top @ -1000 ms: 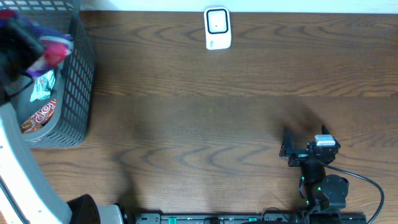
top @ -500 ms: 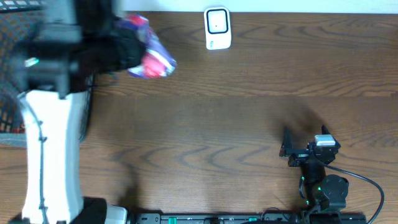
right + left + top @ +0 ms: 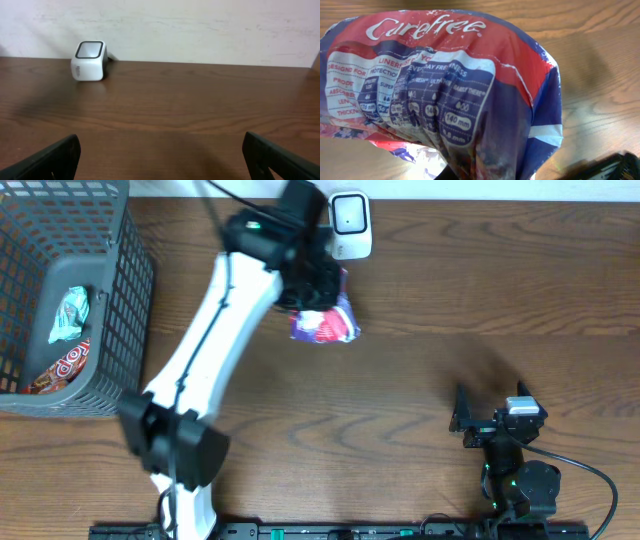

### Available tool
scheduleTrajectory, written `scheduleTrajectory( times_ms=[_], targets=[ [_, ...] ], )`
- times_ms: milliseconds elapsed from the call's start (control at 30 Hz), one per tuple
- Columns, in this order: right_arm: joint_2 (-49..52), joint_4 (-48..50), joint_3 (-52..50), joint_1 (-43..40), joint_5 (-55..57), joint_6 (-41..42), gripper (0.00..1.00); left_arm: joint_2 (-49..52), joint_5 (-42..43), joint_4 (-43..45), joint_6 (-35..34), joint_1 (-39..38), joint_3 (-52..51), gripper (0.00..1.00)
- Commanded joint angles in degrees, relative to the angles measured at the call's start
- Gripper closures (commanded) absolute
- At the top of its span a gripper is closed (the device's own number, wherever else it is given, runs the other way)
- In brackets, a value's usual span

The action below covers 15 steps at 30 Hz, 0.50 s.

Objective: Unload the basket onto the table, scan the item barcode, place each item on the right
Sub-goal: 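Carry the Carefree pack to the table center and release it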

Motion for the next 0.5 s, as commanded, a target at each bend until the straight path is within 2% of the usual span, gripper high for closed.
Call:
scheduleTrajectory(
  times_ms=[0,167,200,267,300,467],
  targets=[
    [-0.2,-0.2,-0.1,-0.2,0.3,0.8,0.01,4.2,-0.8,2.3,-0.7,-1.9,0.0,0.93],
    [-0.2,-0.2,-0.1,-0.2,0.3,0.8,0.01,9.7,-0.7,5.1,-5.9,-3.8,0.0,0.92],
    [-0.2,-0.2,-0.1,-0.2,0.3,0.8,0.01,10.4,-0.7,5.1,-7.0,-4.1,0.0,0.85],
    [-0.2,-0.2,-0.1,-0.2,0.3,0.8,0.01,11.6,-0.5,5.1,-8.5,-4.7,0.0,0.62],
    [-0.2,-0.2,-0.1,-0.2,0.3,0.8,0.01,12.3,-0.1,5.1,-8.6,-5.1,0.0,0.57],
    [-0.2,-0.2,-0.1,-0.2,0.3,0.8,0.01,11.8,0.2,5.0,-7.6,-6.0,0.4,0.52]
  ],
)
